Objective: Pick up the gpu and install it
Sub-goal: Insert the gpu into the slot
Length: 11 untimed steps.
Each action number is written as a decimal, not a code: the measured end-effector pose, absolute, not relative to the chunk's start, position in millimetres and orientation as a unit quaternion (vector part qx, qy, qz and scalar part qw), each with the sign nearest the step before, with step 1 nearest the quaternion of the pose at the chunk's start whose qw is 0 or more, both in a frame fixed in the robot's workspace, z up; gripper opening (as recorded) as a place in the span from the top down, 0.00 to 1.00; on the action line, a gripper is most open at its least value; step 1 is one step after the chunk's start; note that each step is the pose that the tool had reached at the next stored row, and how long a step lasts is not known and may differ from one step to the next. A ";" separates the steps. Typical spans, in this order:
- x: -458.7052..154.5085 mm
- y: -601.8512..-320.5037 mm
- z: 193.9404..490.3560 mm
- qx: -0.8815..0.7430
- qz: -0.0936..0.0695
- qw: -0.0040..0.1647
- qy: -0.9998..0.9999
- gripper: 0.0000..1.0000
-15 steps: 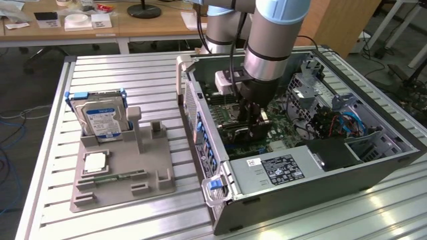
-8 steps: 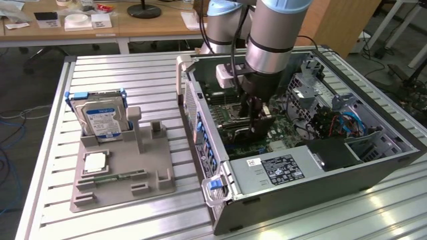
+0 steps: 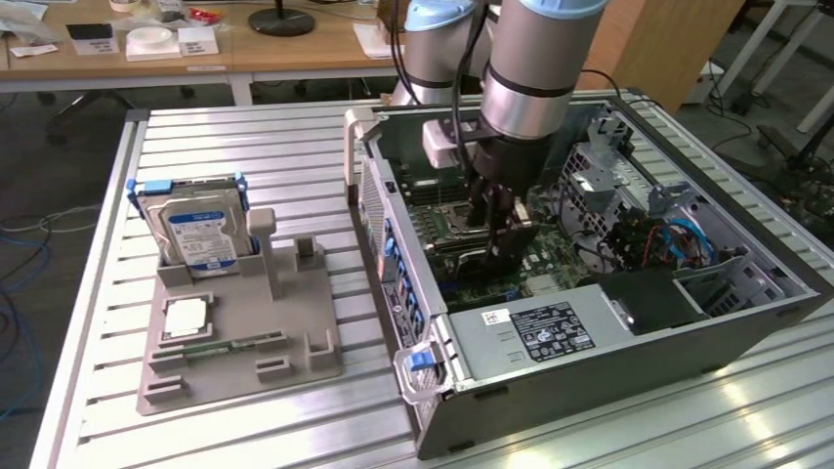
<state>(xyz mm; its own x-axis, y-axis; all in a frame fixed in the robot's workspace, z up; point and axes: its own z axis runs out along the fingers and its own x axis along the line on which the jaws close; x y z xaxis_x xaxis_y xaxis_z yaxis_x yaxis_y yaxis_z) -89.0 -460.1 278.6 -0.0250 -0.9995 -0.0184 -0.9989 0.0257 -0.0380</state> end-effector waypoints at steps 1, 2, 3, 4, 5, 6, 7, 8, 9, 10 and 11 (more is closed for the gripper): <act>-89.0 -460.1 279.3 -0.698 -0.007 0.020 0.716 0.36; -88.9 -460.1 280.3 -0.698 -0.007 0.020 0.716 0.36; -88.8 -460.1 281.2 -0.698 -0.007 0.020 0.716 0.36; -88.8 -460.0 282.0 -0.698 -0.007 0.020 0.716 0.36; -88.7 -460.0 282.8 -0.698 -0.007 0.020 0.716 0.36; -88.7 -460.0 283.5 -0.698 -0.007 0.020 0.716 0.36; -88.7 -460.0 284.2 -0.698 -0.007 0.020 0.716 0.36; -88.6 -460.0 284.4 -0.698 -0.007 0.020 0.716 0.36; -88.7 -460.0 284.4 -0.698 -0.007 0.020 0.716 0.36; -88.6 -460.0 284.4 -0.698 -0.007 0.020 0.716 0.36; -88.6 -460.0 284.5 -0.698 -0.007 0.020 0.716 0.36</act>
